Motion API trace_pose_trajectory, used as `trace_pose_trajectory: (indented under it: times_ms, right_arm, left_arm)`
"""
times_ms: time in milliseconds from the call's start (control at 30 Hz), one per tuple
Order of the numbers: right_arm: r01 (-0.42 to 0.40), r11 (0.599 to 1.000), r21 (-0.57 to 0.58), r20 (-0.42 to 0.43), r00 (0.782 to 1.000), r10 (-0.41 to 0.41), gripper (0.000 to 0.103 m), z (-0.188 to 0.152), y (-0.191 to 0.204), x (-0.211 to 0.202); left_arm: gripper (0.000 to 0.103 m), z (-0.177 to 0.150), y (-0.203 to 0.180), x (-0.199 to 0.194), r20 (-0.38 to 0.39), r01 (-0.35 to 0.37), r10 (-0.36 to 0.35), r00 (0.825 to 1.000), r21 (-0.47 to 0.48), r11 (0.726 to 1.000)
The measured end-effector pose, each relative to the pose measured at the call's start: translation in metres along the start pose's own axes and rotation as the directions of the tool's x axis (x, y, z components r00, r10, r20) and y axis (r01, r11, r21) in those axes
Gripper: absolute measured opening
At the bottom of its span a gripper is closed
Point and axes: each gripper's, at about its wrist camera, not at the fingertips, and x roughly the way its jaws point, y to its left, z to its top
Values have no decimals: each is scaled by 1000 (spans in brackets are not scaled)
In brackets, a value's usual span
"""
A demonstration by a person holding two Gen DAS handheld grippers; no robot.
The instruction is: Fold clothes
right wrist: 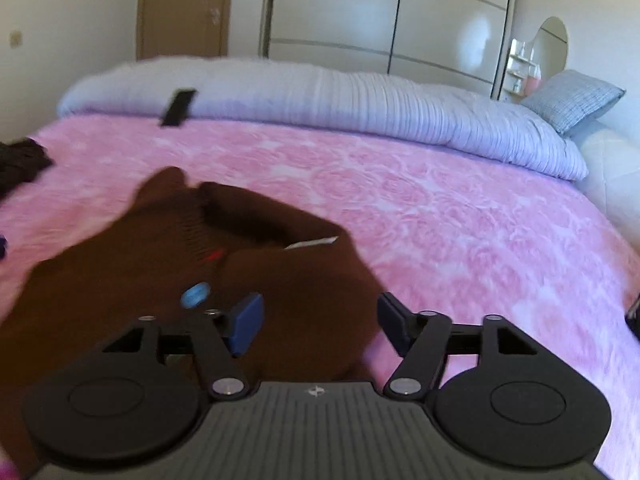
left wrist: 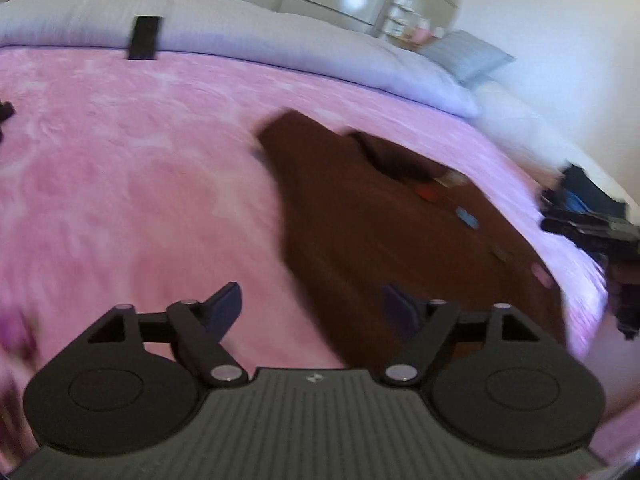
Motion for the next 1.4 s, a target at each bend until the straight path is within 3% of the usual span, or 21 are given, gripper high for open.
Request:
trace_pose_trajectory:
  times_ms: [133,233,267,300,367,467,600,700,800,900,1000,1100,1133,1167,1200,1233,1267,1333,1400]
  right_arm:
    - [-38,999,-38,-6,999,38,79,-40,24,-50]
    - [-41,998,-53,-31,999,39,79,-65,37,-67]
    - [-40,998,-46,-39,999,38,82,-71,39,-69]
    - [-32,998,-50,-46,998,30,82,-76,41,-71]
    - [2,996,-93,-57,998,-7,83,-83,46,-71]
    - [1,992,-130,-59,998,-9,83,-89,47,-69]
    - [41,971,-237,-42,998,-53,83,-93,50,-65]
    - [44,965,-259,-37,998,-56,84,-90,38,-54]
    - [26,970,-242,-48,998,-39,84,-88,29,-38]
    - [-87,993,-83,-63,995,82,84,-82,15,-19]
    - [-216,967,135,-57,973,225,83,-77,3,0]
    - [-235,949,209,-71,964,255,78,-72,7,17]
    - [-234,943,237,-80,963,259,72,-70,6,22]
    - [-234,935,268,-86,960,265,58,-68,4,26]
    - [-237,923,305,-86,958,274,50,-67,2,28]
    - [-234,912,337,-85,957,276,26,-66,-1,28]
    - [-230,902,365,-83,957,278,13,-66,-4,26]
    - [-216,894,393,-79,961,266,12,-64,-8,15]
    - [-165,911,378,-65,977,204,11,-61,-13,-9]
  left_arm:
    - [84,-41,-49,-6,-54,86,-82,995,72,994]
    - [79,-56,-83,8,-83,66,-49,995,207,976]
    - [65,-58,-92,14,-92,64,-43,995,250,966]
    - [41,-59,-98,19,-100,65,-40,994,267,961]
    - [11,-57,-99,24,-113,81,-56,992,224,971]
    - [9,-36,-87,5,-40,128,-123,992,151,980]
    - [9,-7,-64,-58,83,97,-109,991,130,987]
    - [9,4,-43,-104,146,36,-52,988,108,993]
    - [9,1,-17,-128,134,-14,6,991,58,998]
    - [9,-15,2,-124,82,-45,45,996,-1,999]
    - [11,-31,13,-111,46,-62,64,997,-54,997]
    - [20,-39,27,-99,25,-81,84,996,-114,990]
    - [26,-40,33,-97,18,-85,88,996,-137,987]
    - [44,-41,39,-96,11,-93,96,995,-152,984]
    - [53,-43,42,-96,6,-101,103,995,-160,982]
    - [56,-45,44,-97,5,-101,103,995,-163,981]
    - [64,-48,45,-97,5,-94,96,995,-172,981]
    - [68,-54,47,-97,-4,-69,69,998,-202,977]
    - [69,-61,47,-94,-15,-42,40,999,-233,971]
